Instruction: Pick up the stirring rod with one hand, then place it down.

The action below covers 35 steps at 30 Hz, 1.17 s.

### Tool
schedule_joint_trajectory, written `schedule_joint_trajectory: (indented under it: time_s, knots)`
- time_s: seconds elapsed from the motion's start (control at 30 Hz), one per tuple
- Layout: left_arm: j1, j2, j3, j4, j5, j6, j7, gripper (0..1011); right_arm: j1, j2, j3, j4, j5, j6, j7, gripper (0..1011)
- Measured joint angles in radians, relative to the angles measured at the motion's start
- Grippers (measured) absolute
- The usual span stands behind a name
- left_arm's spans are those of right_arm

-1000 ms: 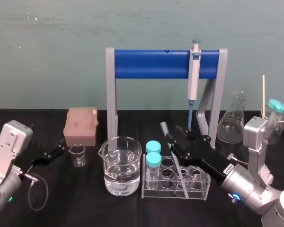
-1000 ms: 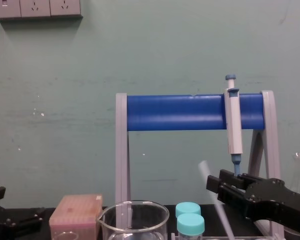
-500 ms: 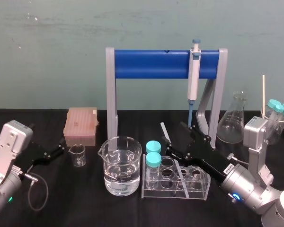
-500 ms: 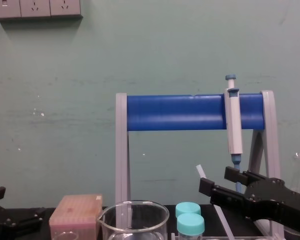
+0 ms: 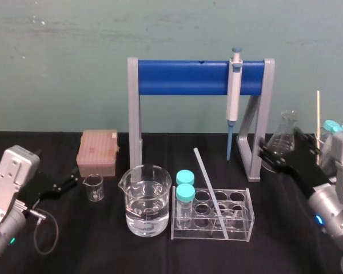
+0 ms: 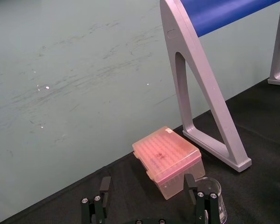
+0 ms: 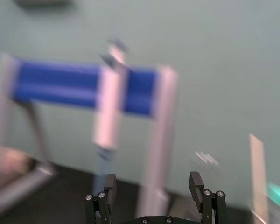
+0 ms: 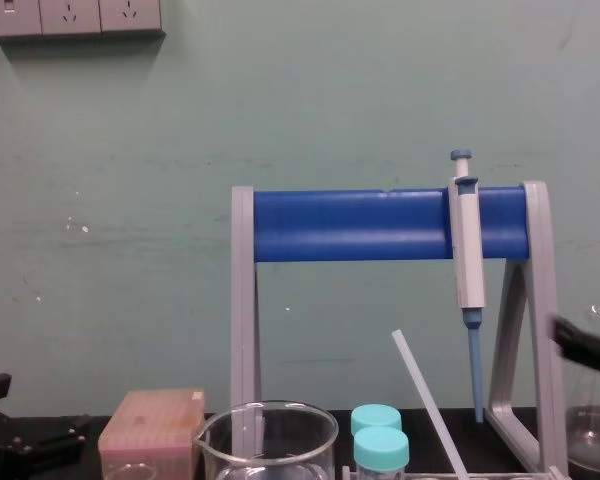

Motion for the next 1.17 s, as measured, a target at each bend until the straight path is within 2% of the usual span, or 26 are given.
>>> schedule_joint_trajectory:
  time_s: [0.03, 0.1, 0.33, 0.43, 1.17]
  knots:
    - [0.0, 0.0, 0.0, 0.0, 0.0, 0.0, 0.0, 1000, -0.005, -0.002, 0.007, -0.001, -0.019, 0.025, -0.037, 1003]
    - [0.0, 0.0, 0.0, 0.0, 0.0, 0.0, 0.0, 1000, -0.021, -0.011, 0.027, -0.002, -0.065, 0.117, -0.13, 1003]
    - [0.0, 0.0, 0.0, 0.0, 0.0, 0.0, 0.0, 1000, -0.04, -0.029, 0.045, 0.003, -0.078, 0.246, -0.167, 1003]
    - [0.0, 0.0, 0.0, 0.0, 0.0, 0.0, 0.0, 1000, -0.04, -0.033, 0.046, 0.007, -0.085, 0.262, -0.168, 1003]
    - [0.0, 0.0, 0.0, 0.0, 0.0, 0.0, 0.0, 1000, -0.04, -0.031, 0.046, 0.006, -0.082, 0.256, -0.169, 1003]
